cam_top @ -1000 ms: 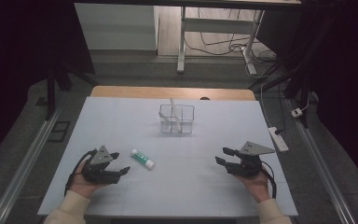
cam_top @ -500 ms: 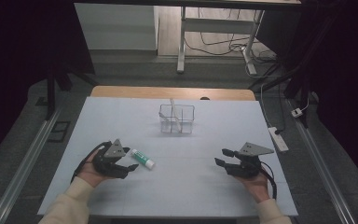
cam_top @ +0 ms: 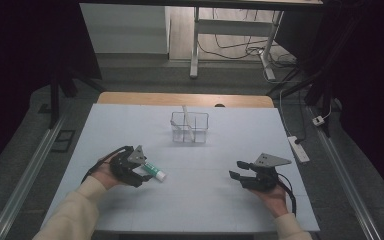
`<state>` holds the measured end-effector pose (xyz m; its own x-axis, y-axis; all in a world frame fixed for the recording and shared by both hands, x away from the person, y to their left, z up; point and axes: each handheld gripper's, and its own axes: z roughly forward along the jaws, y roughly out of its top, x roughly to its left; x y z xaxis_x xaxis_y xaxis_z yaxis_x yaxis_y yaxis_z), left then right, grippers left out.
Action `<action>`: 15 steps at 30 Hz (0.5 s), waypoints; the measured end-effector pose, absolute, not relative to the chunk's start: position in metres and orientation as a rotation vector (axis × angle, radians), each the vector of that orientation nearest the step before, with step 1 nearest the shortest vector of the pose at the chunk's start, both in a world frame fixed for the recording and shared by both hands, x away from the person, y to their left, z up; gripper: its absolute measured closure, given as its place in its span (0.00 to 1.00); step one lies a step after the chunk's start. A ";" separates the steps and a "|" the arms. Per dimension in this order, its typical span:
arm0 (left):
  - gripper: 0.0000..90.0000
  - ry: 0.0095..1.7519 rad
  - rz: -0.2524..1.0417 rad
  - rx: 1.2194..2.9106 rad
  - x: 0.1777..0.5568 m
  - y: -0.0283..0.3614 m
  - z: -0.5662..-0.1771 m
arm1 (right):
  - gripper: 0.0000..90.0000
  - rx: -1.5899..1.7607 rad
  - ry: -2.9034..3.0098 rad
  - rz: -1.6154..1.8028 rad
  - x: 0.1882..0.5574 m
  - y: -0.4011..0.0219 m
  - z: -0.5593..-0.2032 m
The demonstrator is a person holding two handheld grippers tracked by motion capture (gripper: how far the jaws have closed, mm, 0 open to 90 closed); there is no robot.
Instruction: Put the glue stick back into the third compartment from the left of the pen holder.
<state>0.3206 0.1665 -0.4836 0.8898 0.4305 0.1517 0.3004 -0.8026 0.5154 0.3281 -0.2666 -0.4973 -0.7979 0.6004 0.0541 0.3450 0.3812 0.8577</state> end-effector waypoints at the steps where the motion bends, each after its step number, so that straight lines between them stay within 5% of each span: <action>1: 0.34 0.513 0.356 2.575 0.322 0.166 -0.484 | 0.52 0.838 2.381 1.376 0.328 -0.266 -0.498; 15: 0.35 0.313 0.315 2.667 0.349 0.162 -0.484 | 0.51 0.845 2.400 1.377 0.329 -0.266 -0.501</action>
